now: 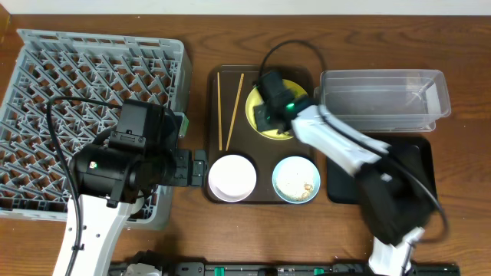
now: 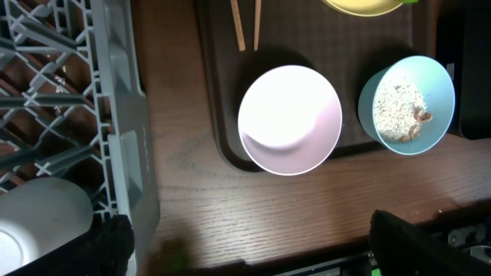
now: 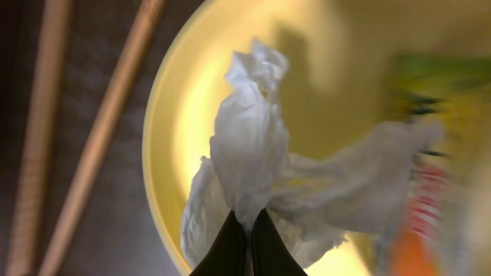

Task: Sort waste into correct bins and load items into the dishwasher
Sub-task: 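Grasp the tissue and wrapper on the yellow plate with the right gripper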

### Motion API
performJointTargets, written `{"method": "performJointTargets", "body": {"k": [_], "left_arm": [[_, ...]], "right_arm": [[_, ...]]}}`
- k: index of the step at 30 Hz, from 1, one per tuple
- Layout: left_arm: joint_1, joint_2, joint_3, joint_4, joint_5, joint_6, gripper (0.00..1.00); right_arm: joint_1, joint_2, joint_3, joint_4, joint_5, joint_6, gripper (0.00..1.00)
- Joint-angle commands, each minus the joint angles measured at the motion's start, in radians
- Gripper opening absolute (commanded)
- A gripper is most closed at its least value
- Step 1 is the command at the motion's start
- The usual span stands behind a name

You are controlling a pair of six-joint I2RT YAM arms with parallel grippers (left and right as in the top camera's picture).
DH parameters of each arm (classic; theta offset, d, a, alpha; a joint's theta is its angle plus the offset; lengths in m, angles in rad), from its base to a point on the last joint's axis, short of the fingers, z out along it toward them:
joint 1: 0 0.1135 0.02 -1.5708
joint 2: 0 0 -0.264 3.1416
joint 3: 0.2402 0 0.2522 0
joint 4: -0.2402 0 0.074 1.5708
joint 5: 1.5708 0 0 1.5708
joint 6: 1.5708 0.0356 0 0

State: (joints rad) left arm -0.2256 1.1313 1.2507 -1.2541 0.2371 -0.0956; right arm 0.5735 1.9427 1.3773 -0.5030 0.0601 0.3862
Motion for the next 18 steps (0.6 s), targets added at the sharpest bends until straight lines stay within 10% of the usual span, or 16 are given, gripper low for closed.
{"method": "performJointTargets", "body": {"k": [1, 12, 15, 18], "left_arm": [[-0.003, -0.009, 0.009, -0.001, -0.002, 0.013, 0.98], [-0.003, -0.009, 0.009, -0.001, -0.002, 0.013, 0.98], [-0.003, -0.009, 0.009, -0.001, -0.002, 0.013, 0.98], [-0.003, -0.009, 0.009, -0.001, -0.002, 0.013, 0.98]], "right_arm": [[-0.097, -0.195, 0.024, -0.037, -0.032, 0.001, 0.01], [-0.376, -0.189, 0.021, -0.124, -0.024, -0.168, 0.01], [-0.423, -0.169, 0.021, -0.136, -0.048, -0.174, 0.41], [-0.428, -0.197, 0.035, -0.176, -0.131, -0.185, 0.59]]}}
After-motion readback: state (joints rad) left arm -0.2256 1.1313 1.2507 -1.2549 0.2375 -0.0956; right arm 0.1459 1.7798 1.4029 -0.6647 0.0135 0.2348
